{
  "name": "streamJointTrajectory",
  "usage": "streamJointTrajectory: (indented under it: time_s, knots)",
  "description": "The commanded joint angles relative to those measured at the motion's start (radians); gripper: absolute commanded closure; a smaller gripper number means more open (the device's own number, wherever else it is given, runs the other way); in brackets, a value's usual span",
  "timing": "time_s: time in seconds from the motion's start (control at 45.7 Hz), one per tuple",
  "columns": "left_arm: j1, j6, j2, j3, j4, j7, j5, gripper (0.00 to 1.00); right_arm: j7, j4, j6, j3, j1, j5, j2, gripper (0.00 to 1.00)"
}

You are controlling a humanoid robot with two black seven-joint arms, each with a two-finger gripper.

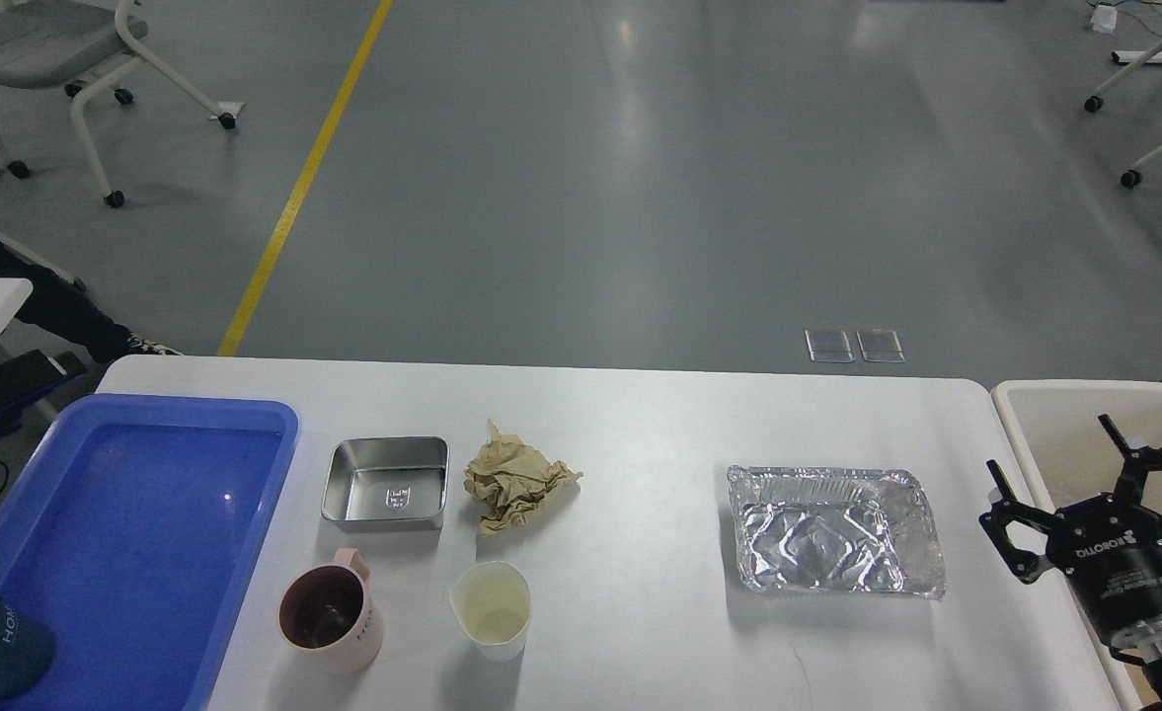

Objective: Tidy desktop
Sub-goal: 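Reach the left gripper down to the pink mug's handle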

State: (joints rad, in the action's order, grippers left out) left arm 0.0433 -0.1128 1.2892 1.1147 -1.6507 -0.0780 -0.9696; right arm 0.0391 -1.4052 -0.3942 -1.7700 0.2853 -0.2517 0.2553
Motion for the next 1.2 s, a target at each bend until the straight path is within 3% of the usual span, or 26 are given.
streamJointTrajectory:
  time_s: [0.0,0.306,0.503,0.832,1.182]
  knots:
    - [0.003,-0.044,0.022,-0.024,-0.006,0.012,-0.020,0.04,0.002,-0.001,0.002,0.000,0.000,-0.001,0.001,0.00]
    - [-0.025,-0.088,-0.068,-0.096,-0.005,0.011,-0.135,0.04,0.002,-0.003,0.014,0.001,-0.011,-0.001,-0.002,0.00]
    - [-0.106,-0.176,-0.148,-0.187,0.003,0.011,-0.253,0.04,0.002,-0.003,0.017,0.001,-0.012,-0.001,-0.004,0.00]
    - [-0.256,-0.176,-0.300,-0.450,0.052,-0.005,-0.382,0.04,0.002,-0.003,0.017,0.001,-0.005,-0.001,0.001,0.00]
    - [-0.327,-0.179,-0.337,-0.570,0.091,-0.005,-0.388,0.04,0.002,-0.001,0.017,0.001,-0.003,-0.001,0.002,0.00]
